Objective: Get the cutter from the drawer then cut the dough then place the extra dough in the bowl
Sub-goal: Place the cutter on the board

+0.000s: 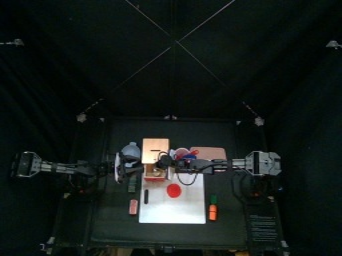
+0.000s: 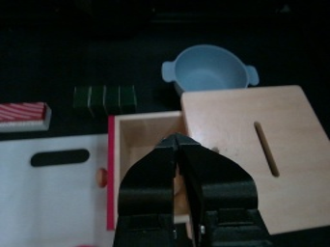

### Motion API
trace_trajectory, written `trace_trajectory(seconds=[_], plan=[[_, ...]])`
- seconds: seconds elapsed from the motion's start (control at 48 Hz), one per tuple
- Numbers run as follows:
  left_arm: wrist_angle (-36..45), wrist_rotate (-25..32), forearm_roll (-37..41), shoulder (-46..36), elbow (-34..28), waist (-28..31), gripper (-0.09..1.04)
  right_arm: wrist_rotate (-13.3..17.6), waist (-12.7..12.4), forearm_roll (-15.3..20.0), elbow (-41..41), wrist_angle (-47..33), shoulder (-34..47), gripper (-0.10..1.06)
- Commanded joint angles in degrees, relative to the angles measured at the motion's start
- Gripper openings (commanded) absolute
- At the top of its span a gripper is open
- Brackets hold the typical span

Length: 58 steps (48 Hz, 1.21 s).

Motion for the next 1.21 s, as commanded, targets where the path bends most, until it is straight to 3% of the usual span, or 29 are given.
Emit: trace_trajectory(seconds=[0.021, 0.104, 0.854, 1.208], plan=[[-0.53, 1.93, -0.35, 0.0, -0.97, 0.97, 0.87, -0.18, 0.35, 0.79, -1.05, 1.14, 0.09, 0.68], [-0.53, 3.6, -0.35, 0.0, -0.97, 1.05, 0.87, -0.18, 0.7, 0.88, -1.49, 1.41, 1.32, 0.72], [-0.53, 3.6, -2.9, 0.0, -0.09, 0.62, 0.87, -0.35, 0.18, -3.08, -4.92, 2.29, 6.94, 0.72], [-0.53, 3.6, -4.04, 0.0, 0.0, 0.53, 0.87, -0.62, -0.44, -3.16, -5.27, 3.25, 8.17, 0.72]])
